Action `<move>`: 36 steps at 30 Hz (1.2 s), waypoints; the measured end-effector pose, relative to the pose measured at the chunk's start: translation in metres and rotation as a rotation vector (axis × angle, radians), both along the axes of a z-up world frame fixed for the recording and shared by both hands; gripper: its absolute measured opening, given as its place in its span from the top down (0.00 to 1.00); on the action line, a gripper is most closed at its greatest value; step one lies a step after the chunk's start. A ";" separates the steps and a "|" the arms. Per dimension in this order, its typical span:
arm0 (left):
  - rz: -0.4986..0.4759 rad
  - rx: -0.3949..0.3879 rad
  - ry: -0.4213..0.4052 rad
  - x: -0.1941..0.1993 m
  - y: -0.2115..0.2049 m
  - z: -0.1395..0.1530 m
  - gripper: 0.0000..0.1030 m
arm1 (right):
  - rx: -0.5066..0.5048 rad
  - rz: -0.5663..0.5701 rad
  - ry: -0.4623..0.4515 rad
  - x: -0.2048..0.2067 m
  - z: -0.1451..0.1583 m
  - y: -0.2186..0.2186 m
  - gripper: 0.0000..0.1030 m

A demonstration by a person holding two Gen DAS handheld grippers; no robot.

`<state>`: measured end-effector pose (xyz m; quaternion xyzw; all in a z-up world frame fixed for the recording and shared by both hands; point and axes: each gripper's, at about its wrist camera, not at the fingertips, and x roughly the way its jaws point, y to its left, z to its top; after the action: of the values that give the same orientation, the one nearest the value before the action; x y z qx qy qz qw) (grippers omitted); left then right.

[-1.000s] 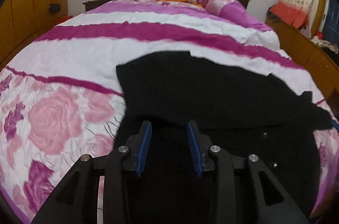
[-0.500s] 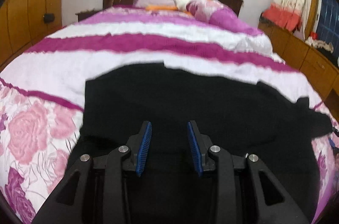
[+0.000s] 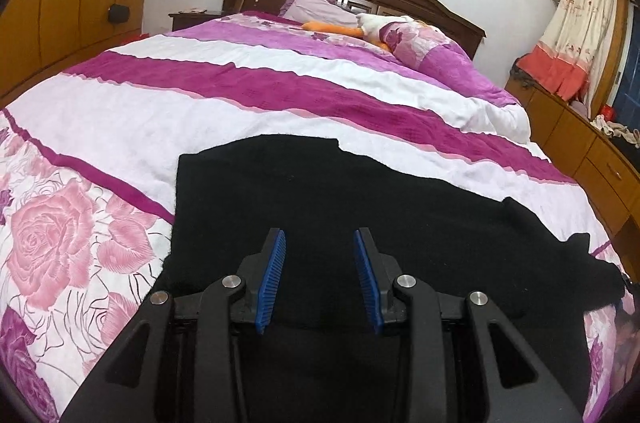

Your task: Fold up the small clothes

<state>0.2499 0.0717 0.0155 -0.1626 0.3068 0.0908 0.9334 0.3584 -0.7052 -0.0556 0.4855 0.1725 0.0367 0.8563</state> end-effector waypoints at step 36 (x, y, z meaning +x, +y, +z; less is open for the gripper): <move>0.069 0.046 -0.002 0.006 0.042 0.000 0.81 | -0.818 0.215 -0.149 0.012 0.189 0.409 0.93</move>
<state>0.2559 0.1137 0.0150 -0.1515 0.2977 0.1297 0.9336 0.3706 -0.2965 0.1336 0.0812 0.1603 0.0893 0.9797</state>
